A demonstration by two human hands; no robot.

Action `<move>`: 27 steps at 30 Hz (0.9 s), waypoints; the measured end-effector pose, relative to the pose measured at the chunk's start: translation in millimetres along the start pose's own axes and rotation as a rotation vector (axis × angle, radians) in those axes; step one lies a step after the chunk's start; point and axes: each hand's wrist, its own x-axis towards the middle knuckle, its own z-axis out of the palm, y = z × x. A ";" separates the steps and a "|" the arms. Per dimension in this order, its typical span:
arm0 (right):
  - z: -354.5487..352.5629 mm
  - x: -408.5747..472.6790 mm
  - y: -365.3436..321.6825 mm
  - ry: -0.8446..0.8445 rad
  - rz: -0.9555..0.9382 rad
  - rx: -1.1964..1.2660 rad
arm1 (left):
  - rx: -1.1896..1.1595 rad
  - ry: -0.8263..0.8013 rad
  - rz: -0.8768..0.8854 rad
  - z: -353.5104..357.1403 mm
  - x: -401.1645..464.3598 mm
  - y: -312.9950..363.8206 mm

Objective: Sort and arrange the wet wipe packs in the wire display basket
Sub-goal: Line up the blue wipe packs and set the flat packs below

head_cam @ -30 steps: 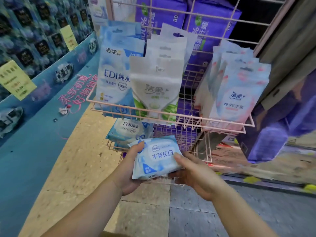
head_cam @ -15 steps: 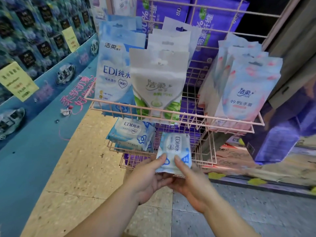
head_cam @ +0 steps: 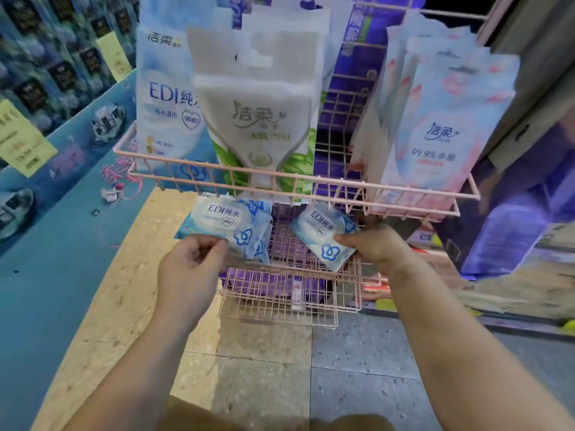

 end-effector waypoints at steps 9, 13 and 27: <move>0.7 -3.7 3.5 0.118 -0.277 -0.148 | 0.182 0.240 0.145 -23.1 30.5 -5.2; 4.9 3.1 7.8 0.218 -0.379 -0.250 | 0.335 0.047 0.093 -22.2 44.4 -15.2; 22.2 3.5 9.8 0.367 -0.447 -0.372 | 0.592 -0.090 0.125 -32.7 57.3 -26.9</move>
